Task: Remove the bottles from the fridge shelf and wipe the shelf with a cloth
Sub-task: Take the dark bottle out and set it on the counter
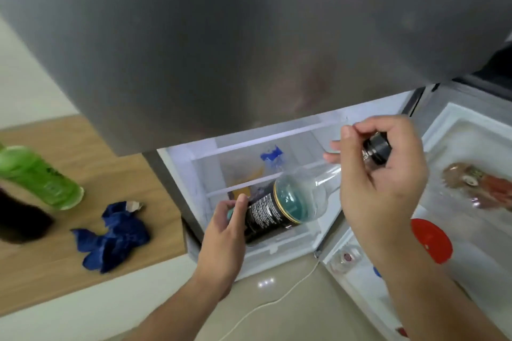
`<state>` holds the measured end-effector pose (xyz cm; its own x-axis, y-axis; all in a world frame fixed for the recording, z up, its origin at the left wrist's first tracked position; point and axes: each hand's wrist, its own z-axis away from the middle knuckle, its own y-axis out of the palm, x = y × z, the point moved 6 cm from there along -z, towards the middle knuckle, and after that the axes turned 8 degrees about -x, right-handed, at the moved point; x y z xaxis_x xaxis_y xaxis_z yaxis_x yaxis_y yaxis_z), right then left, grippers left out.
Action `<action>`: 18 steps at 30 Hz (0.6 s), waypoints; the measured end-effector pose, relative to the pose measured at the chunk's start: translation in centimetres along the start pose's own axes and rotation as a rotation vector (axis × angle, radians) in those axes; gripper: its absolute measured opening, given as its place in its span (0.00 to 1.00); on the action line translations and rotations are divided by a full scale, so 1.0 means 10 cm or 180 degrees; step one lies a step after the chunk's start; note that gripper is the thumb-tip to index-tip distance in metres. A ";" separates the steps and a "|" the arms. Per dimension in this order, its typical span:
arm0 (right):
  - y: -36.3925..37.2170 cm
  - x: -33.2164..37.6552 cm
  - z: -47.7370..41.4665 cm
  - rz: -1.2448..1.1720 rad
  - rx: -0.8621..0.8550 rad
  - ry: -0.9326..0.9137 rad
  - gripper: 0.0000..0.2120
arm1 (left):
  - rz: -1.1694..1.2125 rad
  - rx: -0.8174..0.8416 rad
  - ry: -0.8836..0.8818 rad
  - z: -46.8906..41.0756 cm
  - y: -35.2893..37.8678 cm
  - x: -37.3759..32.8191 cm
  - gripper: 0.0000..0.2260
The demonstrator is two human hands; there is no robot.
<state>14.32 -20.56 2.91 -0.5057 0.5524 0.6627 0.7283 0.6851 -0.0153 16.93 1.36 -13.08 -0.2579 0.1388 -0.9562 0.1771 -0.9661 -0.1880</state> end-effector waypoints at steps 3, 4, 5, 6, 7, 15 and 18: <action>0.17 0.73 -0.10 -0.0343 0.0108 -0.0401 0.04 | 0.0263 0.0129 -0.0034 0.30 -0.34 -0.22 0.21; 0.24 0.97 -0.09 -0.0488 0.0204 -0.0546 0.06 | 0.0349 0.0172 -0.0082 0.40 -0.45 -0.28 0.16; 0.31 1.20 -0.06 -0.0643 0.0306 -0.0681 0.09 | 0.0372 0.0212 -0.0073 0.49 -0.54 -0.34 0.15; 0.40 1.42 -0.03 -0.0807 0.0415 -0.0806 0.11 | 0.0392 0.0230 -0.0051 0.59 -0.65 -0.42 0.18; 0.50 1.61 0.00 -0.0944 0.0507 -0.0926 0.12 | 0.0412 0.0263 -0.0029 0.66 -0.76 -0.46 0.18; 1.66 2.69 0.41 -0.1480 0.1105 -0.1334 0.03 | 0.0852 0.0275 0.0317 0.77 -1.75 -0.38 0.36; 2.15 3.02 0.64 -0.1549 0.1295 -0.1329 0.02 | 0.0748 0.0064 0.0421 0.67 -2.24 -0.36 0.34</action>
<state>11.79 13.89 17.84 -0.9184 0.2214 0.3280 0.1911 0.9739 -0.1222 7.55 21.04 -3.93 -0.0855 -0.0638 -0.9943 0.1982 -0.9791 0.0458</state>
